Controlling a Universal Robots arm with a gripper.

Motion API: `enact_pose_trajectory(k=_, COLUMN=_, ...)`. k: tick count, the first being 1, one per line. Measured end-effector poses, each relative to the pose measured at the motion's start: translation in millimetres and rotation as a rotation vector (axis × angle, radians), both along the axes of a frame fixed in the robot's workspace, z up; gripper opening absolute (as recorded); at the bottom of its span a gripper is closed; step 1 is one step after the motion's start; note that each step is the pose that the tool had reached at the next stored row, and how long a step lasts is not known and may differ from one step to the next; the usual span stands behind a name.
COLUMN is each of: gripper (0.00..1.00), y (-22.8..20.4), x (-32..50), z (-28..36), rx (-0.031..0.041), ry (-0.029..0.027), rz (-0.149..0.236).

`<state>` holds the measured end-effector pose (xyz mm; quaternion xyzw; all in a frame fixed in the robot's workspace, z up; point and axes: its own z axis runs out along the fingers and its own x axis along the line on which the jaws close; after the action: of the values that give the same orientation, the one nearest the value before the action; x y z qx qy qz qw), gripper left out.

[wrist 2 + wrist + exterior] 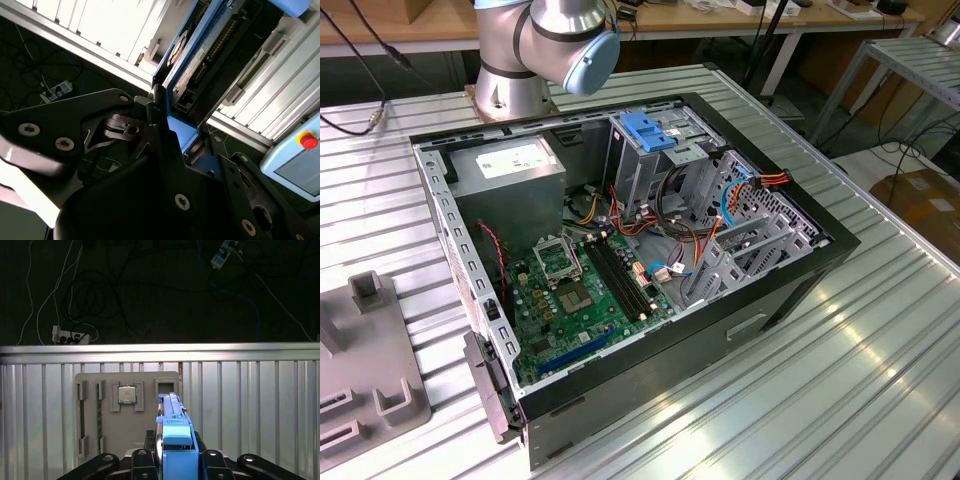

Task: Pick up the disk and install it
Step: 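Pick up the disk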

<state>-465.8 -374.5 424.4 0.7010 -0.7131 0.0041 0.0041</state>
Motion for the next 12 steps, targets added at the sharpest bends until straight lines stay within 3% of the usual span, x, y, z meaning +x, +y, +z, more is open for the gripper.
enact_pose_trajectory(k=4, gripper=0.37, y=0.0, x=0.0, z=3.5, rx=0.0000, ry=0.0000, rz=0.000)
enact_pose_trajectory(k=12, gripper=0.37, y=0.1, x=0.0, z=17.4, rx=0.0000, ry=0.0000, rz=0.000)
